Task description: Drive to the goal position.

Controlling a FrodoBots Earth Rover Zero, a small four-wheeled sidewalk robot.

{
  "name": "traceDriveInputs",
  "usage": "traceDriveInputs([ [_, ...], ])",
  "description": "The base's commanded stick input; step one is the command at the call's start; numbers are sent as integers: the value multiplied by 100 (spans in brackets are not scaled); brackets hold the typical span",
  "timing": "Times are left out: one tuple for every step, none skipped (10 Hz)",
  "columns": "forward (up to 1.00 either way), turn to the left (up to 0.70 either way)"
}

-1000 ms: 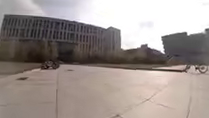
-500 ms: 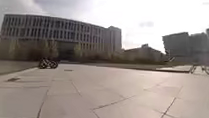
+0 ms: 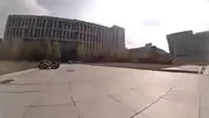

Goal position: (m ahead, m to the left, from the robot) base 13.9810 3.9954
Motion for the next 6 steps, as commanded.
traceDriveInputs([
  [100,0],
  [100,0],
  [100,0],
  [100,0],
  [100,0],
  [100,0],
])
